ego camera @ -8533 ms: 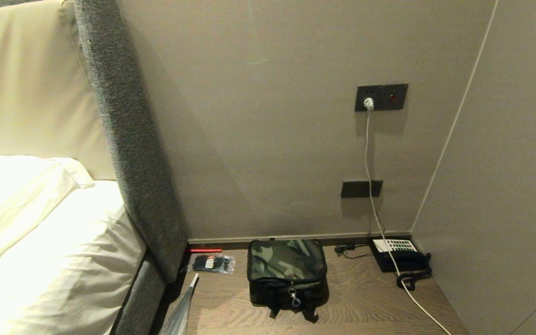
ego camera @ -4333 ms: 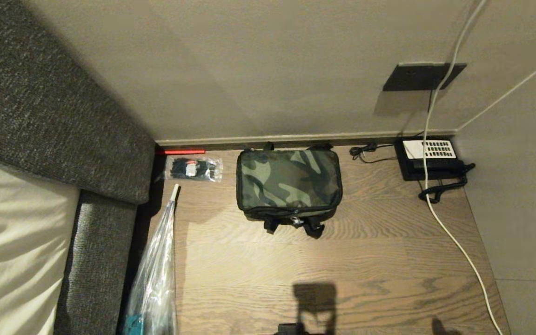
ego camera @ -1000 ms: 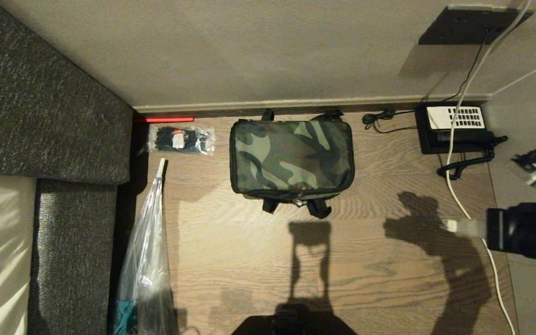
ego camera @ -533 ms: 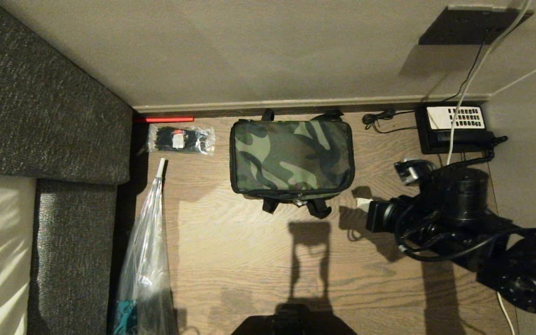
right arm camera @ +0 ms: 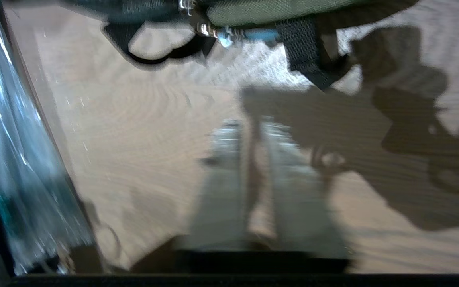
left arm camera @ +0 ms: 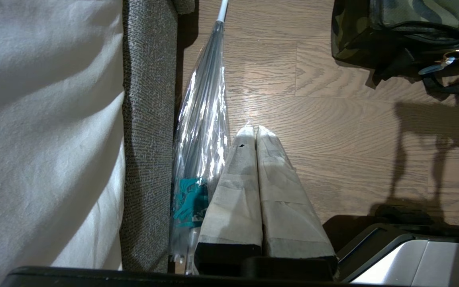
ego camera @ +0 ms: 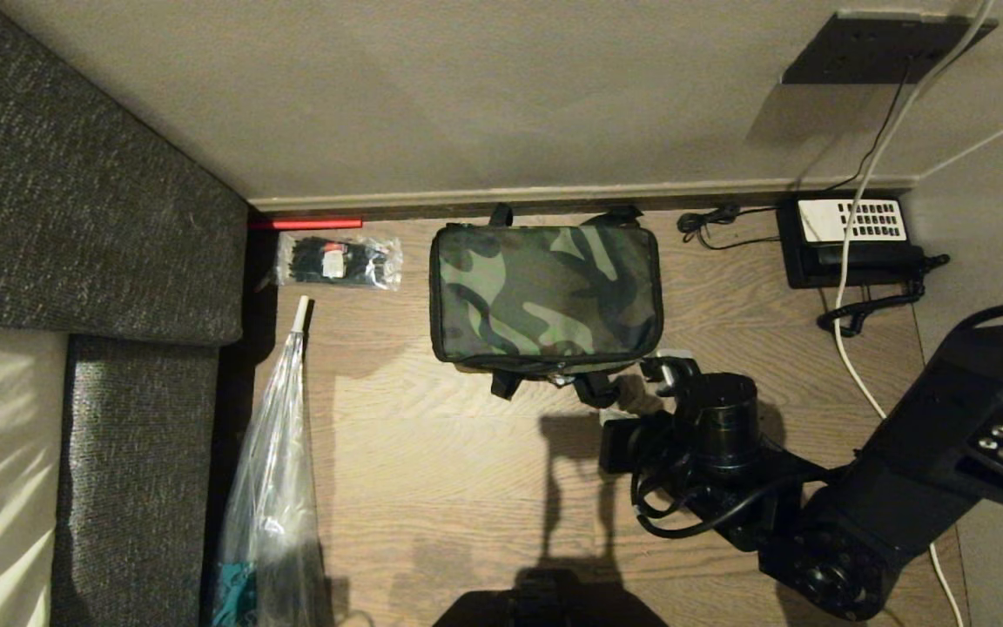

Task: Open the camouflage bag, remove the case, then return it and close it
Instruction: Open the top of the storage box

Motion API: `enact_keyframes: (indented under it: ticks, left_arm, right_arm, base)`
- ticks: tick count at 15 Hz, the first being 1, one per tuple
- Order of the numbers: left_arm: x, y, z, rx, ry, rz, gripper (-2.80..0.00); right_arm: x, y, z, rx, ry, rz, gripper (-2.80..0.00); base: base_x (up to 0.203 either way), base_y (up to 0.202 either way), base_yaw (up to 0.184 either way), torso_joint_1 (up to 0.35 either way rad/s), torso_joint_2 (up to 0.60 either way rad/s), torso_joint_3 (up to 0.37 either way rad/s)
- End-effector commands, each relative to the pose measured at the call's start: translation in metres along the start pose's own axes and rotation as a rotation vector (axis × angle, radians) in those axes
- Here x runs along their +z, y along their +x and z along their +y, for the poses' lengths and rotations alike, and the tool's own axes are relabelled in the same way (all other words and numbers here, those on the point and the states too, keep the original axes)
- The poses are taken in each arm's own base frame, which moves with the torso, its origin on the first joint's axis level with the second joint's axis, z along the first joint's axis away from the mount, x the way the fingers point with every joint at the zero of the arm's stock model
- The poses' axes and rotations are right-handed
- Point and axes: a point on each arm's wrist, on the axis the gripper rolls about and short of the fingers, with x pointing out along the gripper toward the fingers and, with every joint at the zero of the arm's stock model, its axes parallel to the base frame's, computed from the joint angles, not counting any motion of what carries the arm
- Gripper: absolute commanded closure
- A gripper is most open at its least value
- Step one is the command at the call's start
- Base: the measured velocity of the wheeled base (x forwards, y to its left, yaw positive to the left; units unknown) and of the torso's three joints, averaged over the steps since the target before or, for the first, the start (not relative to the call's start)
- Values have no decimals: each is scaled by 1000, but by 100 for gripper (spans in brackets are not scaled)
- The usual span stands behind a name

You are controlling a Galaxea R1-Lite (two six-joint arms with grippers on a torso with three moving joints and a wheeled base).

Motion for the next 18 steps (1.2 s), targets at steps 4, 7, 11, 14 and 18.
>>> enact_keyframes:
  ticks: [4,7,11,14,18]
  left_arm:
    - [-1,0,0,1,0,2,0]
    - [-1,0,0,1,0,2,0]
    - [-1,0,0,1,0,2,0]
    - [-1,0,0,1,0,1,0]
    - [-1,0,0,1,0,2,0]
  right_arm:
    - [-13,28,11,-15,26,-62,-280]
    - [-19,42,17,8,40,-112,-280]
    - [-20,48,19,42,72,-174,-280]
    - [-22,54,19,49,80,-192,-280]
    - [-27,62,20,62,108,-213,-280]
  base:
    - [0,0,0,0,0,0]
    - [0,0,0,0,0,0]
    - [0,0,0,0,0,0]
    - [0,0,0,0,0,0]
    - [0,0,0,0,0,0]
